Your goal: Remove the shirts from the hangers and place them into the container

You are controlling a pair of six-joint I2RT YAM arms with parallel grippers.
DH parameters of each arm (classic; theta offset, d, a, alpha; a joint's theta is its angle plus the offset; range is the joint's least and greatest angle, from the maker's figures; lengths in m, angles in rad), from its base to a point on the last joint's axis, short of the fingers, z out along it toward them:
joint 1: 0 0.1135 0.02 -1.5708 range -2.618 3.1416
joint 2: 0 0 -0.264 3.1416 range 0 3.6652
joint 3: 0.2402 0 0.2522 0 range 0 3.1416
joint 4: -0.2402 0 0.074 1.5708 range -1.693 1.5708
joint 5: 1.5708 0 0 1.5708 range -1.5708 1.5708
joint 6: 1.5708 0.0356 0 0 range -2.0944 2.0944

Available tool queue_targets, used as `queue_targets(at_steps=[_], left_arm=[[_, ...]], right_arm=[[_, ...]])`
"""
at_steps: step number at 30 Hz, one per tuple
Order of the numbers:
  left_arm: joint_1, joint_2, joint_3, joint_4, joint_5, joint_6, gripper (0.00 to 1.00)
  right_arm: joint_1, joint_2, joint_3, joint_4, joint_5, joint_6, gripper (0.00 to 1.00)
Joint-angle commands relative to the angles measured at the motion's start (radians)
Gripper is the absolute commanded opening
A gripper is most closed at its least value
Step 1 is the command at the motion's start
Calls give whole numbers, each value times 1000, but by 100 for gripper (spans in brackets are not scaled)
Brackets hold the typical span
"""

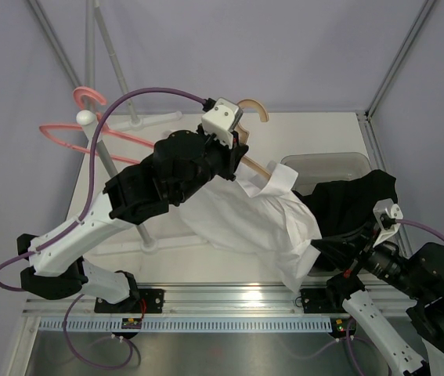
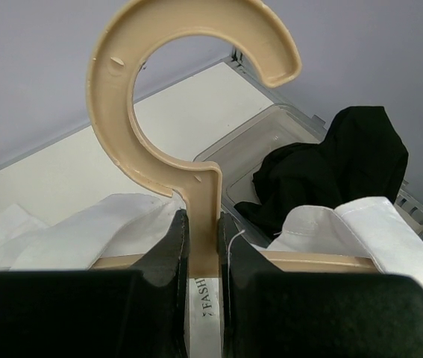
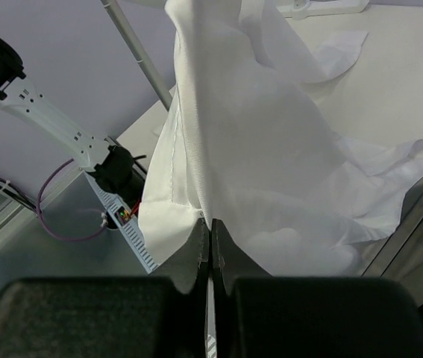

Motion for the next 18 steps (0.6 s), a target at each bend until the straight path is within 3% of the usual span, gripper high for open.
queue_targets(at_steps=[1,11,18], left_arm=[[8,-34,53,51,9,23,0],[9,-46,-8,92,-11,24,0],[87,-112,-192,356,-64,32,0]], right_arm=[[3,-15,9,-4,-25,2,0],[3,-15,43,34,-25,-2,0],[3,37,205,5,12,-48,0]])
